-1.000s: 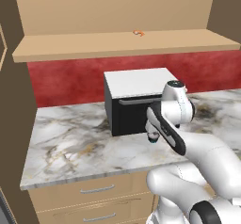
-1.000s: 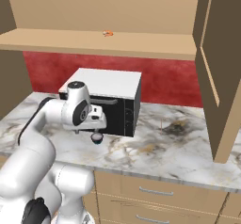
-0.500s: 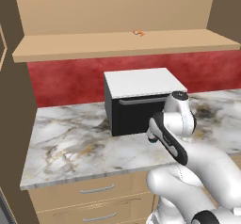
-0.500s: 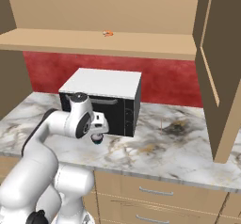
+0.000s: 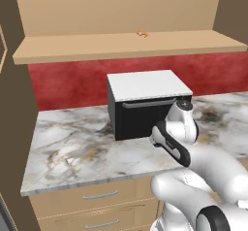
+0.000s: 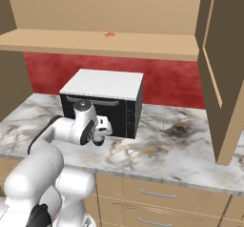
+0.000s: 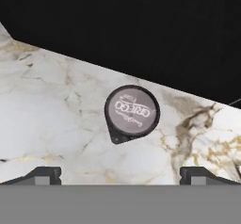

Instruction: Pick the yogurt and yogurt from the counter and place them in the cabinets closest to them.

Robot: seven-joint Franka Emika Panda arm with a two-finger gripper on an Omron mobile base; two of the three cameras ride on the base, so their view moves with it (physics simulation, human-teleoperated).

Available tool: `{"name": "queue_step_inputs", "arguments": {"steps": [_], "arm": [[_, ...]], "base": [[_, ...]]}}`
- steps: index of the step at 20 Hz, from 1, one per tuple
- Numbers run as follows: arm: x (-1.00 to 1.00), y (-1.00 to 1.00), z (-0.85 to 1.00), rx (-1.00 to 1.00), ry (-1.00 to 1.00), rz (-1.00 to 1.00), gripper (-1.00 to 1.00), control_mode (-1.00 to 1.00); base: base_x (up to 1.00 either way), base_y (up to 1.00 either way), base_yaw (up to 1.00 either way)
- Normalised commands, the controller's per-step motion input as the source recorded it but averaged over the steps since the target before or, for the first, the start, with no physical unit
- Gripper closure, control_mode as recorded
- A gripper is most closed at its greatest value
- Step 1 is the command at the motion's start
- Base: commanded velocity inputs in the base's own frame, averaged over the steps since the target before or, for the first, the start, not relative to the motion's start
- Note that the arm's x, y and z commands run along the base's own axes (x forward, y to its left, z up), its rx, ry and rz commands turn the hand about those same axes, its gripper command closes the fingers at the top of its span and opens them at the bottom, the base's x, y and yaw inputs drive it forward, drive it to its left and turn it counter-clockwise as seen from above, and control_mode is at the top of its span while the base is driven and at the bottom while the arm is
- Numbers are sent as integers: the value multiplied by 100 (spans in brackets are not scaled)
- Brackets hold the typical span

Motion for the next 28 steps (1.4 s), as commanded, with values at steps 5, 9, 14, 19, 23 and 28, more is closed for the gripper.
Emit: {"name": "queue_step_inputs", "arguments": {"steps": [5,9,14,19,23,28], "arm": [[10,0,-2,0,-1,0,-100,-100],[3,0,-9,1,0,0,-100,-100],[9,0,-27,2,0,0,-100,-100],[14,0,-36,1,0,0,-100,-100],[26,0,-33,0,1,0,-100,-100],[16,0,-42,0,1,0,-100,-100]], "base": [[0,0,0],[0,0,0],[0,0,0],[0,0,0],[0,0,0],[0,0,0]]}}
